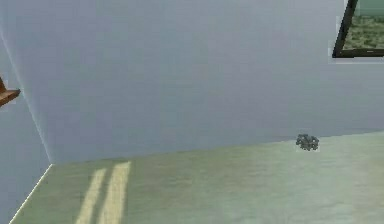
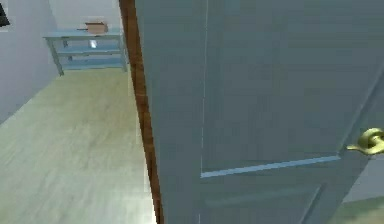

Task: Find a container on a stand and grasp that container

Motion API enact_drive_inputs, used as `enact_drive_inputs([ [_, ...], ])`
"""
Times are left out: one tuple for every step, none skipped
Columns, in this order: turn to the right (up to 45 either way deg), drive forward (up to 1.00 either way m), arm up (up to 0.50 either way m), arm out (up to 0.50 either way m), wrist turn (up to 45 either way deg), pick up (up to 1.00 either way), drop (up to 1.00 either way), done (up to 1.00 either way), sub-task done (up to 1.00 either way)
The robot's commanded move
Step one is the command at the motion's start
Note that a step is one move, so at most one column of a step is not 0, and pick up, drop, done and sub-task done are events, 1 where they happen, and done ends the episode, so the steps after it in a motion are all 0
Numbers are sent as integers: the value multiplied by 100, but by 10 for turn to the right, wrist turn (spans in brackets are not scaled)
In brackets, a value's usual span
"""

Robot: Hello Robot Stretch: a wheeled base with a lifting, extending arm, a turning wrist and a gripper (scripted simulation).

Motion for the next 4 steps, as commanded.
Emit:
enact_drive_inputs([
  [0, 15, 0, 0, 0, 0, 0, 0, 0],
  [450, 0, 0, 0, 0, 0, 0, 0, 0],
  [120, 0, 0, 0, 0, 0, 0, 0, 0],
  [0, 100, 0, 0, 0, 0, 0, 0, 0],
])
